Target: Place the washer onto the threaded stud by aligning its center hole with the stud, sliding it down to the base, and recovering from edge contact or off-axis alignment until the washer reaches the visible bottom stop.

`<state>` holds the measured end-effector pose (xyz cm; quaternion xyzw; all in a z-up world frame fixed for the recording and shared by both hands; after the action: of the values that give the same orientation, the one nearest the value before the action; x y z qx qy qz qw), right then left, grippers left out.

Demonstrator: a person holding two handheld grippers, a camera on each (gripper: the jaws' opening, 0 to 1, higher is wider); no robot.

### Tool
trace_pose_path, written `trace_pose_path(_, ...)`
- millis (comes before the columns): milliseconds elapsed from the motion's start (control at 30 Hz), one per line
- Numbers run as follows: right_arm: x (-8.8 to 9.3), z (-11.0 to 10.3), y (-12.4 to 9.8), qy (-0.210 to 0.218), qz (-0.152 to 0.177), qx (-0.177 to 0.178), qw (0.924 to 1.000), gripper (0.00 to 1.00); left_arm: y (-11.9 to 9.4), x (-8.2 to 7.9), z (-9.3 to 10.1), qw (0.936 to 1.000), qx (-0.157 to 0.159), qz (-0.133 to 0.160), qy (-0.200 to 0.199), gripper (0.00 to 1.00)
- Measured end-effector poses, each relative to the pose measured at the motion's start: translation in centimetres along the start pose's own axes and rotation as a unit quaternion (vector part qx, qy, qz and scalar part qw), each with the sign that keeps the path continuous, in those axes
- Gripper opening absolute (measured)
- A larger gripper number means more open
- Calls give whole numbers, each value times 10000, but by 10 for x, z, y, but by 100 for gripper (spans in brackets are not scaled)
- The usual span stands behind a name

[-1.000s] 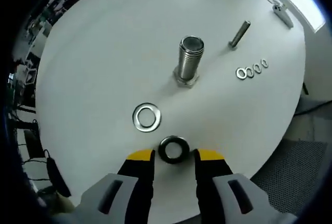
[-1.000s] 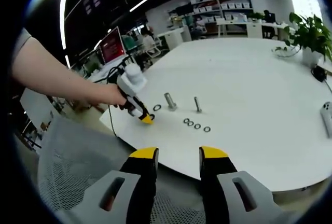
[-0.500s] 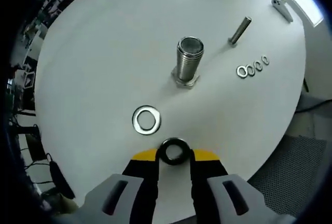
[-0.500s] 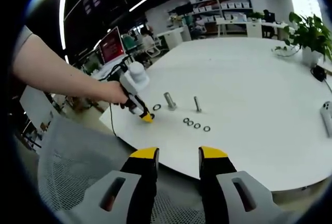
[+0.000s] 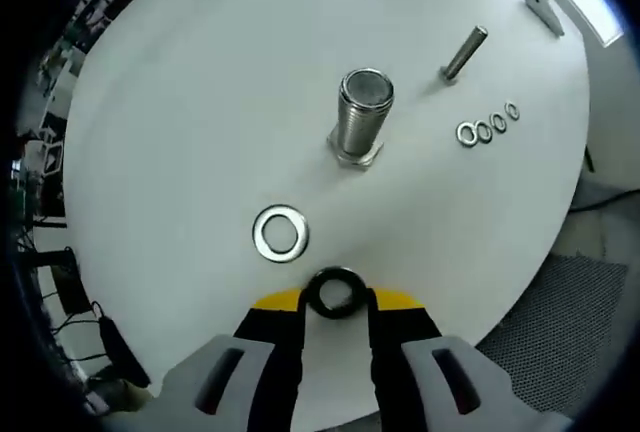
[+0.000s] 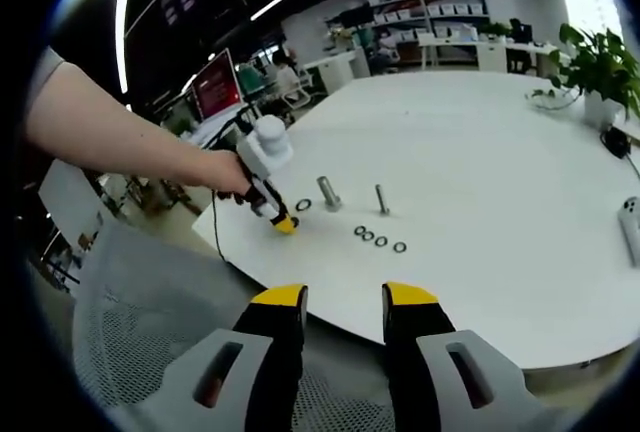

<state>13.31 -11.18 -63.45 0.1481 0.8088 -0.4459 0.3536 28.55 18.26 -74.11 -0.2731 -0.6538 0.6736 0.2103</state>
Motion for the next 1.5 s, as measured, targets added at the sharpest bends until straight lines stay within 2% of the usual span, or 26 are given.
trace_pose_path(200, 0, 0, 0, -10, -14, 2, 10000, 32, 1, 1, -2, 9999, -12, 54, -156, 21)
trace_pose_path(400, 0, 0, 0, -27, -34, 4, 10000, 32, 0, 0, 0, 9999, -33, 14, -125, 20)
trace_pose_path(567, 0, 0, 0, -45, -55, 6, 10000, 32, -1, 4, -1, 9998, -4, 162, -126, 19)
trace_pose_path(700, 1, 1, 0, -40, -64, 14, 10000, 31, -1, 4, 0, 9996, 14, 146, 246, 19)
trace_pose_path(1167, 1, 1, 1, -36, -100, 46, 9999, 31, -4, 13, -2, 9986, 71, 188, 490, 19)
trace_pose_path(1500, 1, 1, 1, -21, -96, 58, 9999, 31, -13, 10, -2, 9966, 27, 433, 702, 19)
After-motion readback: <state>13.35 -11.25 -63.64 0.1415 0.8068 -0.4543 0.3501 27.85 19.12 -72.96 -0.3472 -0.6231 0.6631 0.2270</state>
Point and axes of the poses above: the point that each gripper's makers call its tool centre point, and the gripper's own axes: y roughly forward along the fingers, z roughly to its right, x roughly out of its underside, the point moved 10 cm from there along -y, roughly backward along the fingers, and after that the axes turned 4 degrees about y, right-handed, at the moved point
